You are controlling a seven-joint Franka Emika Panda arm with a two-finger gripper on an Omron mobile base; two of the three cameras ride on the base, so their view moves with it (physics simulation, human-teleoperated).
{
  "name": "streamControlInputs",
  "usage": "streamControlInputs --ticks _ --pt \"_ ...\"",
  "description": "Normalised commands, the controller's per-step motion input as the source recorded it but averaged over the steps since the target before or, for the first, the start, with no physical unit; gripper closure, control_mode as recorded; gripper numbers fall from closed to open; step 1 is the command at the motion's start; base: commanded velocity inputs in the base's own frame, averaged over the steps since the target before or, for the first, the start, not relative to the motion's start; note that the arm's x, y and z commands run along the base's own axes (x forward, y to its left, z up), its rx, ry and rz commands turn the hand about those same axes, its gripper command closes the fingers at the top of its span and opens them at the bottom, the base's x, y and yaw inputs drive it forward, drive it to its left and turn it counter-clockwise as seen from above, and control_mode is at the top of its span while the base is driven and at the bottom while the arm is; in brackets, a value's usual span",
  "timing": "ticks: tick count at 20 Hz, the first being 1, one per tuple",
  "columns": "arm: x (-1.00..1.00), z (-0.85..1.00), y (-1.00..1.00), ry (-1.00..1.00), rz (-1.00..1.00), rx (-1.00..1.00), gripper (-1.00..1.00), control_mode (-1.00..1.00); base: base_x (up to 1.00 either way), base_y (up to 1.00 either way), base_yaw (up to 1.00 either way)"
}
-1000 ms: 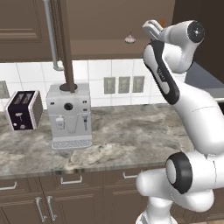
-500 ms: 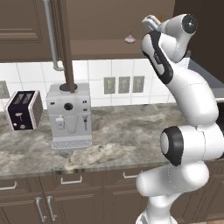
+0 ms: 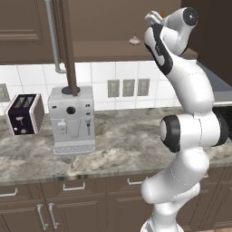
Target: Pick the candle and candle from the dining table and place them in the open cabinet. Close the cabinet after placing the objects.
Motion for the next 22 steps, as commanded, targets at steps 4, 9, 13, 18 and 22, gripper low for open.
streamControlInputs --ticks 4,9,13,18,22 --pt "0.52 -0.23 0.00 0.14 0.00 0.00 1.00 -1.00 0.00 0.00 0.00" --pt "0.38 -0.09 0.00 0.07 0.00 0.00 1.00 -1.00 0.00 0.00 0.00" --pt "0.13 0.07 0.00 0.00 0.00 0.00 1.00 -1.00 0.00 0.00 0.00" --pt "0.03 0.11 -0.02 0.00 0.00 0.00 -1.00 -1.00 0.00 0.00 0.00" --pt "0.05 0.00 -0.11 0.00 0.00 0.00 -1.00 -1.00 0.00 0.00 0.00"
